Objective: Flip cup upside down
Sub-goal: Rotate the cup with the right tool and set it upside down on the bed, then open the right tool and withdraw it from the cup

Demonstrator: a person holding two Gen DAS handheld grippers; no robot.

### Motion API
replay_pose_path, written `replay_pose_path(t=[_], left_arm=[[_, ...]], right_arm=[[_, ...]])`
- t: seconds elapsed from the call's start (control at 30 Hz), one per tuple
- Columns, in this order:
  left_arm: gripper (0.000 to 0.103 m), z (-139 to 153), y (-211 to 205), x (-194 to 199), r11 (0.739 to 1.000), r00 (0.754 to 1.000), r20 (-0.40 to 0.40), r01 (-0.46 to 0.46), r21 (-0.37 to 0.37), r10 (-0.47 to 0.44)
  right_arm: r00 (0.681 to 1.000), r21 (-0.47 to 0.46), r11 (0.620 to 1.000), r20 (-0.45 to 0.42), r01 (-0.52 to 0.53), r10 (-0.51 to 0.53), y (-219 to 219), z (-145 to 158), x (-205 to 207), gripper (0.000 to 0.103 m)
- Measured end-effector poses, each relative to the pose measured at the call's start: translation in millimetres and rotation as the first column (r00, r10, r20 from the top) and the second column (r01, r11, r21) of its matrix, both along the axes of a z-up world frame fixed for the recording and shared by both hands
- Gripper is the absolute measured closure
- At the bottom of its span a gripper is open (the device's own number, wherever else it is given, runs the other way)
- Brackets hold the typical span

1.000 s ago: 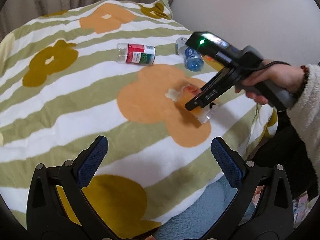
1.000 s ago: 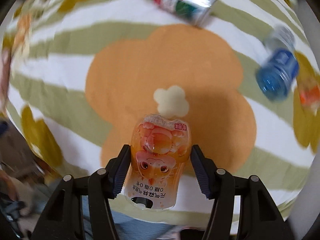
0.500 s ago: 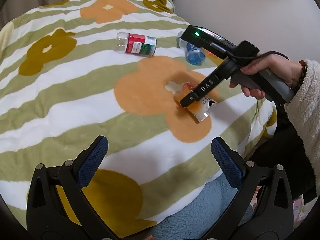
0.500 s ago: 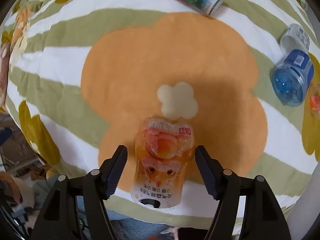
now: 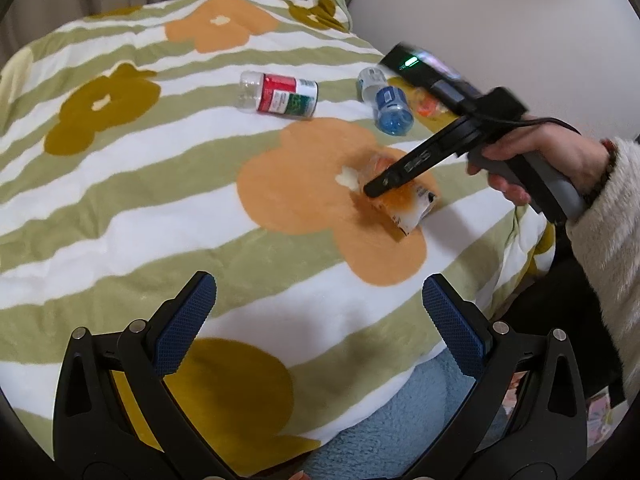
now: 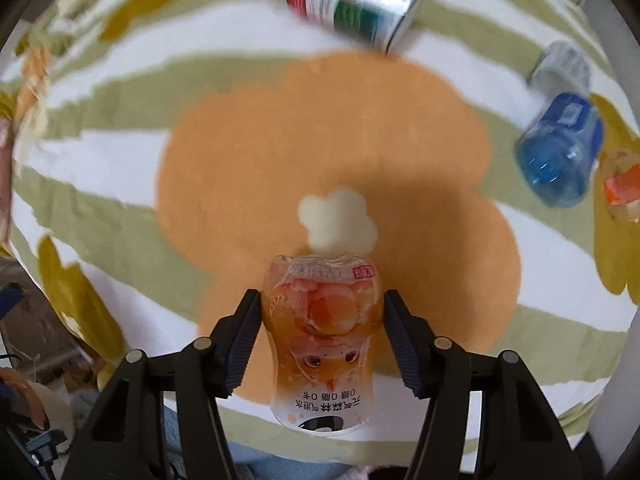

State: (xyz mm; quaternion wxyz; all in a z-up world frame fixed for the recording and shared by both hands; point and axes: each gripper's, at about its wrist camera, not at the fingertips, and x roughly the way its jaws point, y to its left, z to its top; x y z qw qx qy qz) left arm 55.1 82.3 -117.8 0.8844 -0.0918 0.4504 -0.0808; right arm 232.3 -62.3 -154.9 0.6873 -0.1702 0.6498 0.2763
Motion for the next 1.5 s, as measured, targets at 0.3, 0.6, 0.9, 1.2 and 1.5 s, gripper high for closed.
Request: replay_pose_path(t=[0.3,0.6,0.9,1.2,1.5], left_arm=[[0.0,15.0,-2.7,-3.5,0.998,0.992,0.121,-0.034,0.046,0.028],[0.0,14.6,-18.6,3.7,0.996,0.99,0.139,-0.035,0.079,0.024],[0.0,12.1,-31.0,8.7,0.995,0.991,0.136,-0.008,0.101,-0.006],[0.0,13.2,-32.0,6.3,0.995,0.99,0.142,-0.014,0.104,-0.001],[0.0,23.9,-32.0,-8.5,0.992,0.984,0.179,-0.028,0.124,0.005]], right_arm=[[0.837,0.556,0.831,0.456,-0.002,-0.303,-44.9,32.4,-79.6,0.046],[0.781,0.489,0.871,0.56,-0.043,-0.276,-29.2,11.4,-108.1,0.046],[0.79,0.438,0.894,0.579,-0.095,-0.2,-44.5,6.4,-142.3,0.046],[0.773,0.39,0.915,0.612,-0.109,-0.169,-41.0,6.6,-154.0,0.046],[0.76,0.448,0.892,0.597,-0.05,-0.257,-52.9,15.1,-160.7,0.0]])
